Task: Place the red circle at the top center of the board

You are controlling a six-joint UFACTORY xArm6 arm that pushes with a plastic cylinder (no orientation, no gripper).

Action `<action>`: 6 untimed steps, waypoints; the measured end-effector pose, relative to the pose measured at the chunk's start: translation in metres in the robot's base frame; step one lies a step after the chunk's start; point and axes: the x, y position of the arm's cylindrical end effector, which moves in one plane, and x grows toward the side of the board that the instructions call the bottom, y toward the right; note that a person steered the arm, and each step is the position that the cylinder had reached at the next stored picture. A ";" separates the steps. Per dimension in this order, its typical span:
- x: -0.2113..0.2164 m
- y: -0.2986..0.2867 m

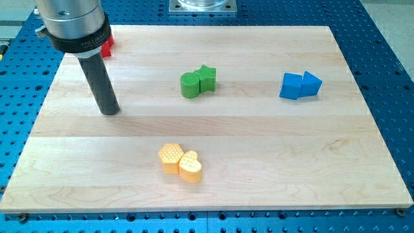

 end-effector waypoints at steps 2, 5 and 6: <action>0.031 0.005; 0.042 0.013; 0.042 0.018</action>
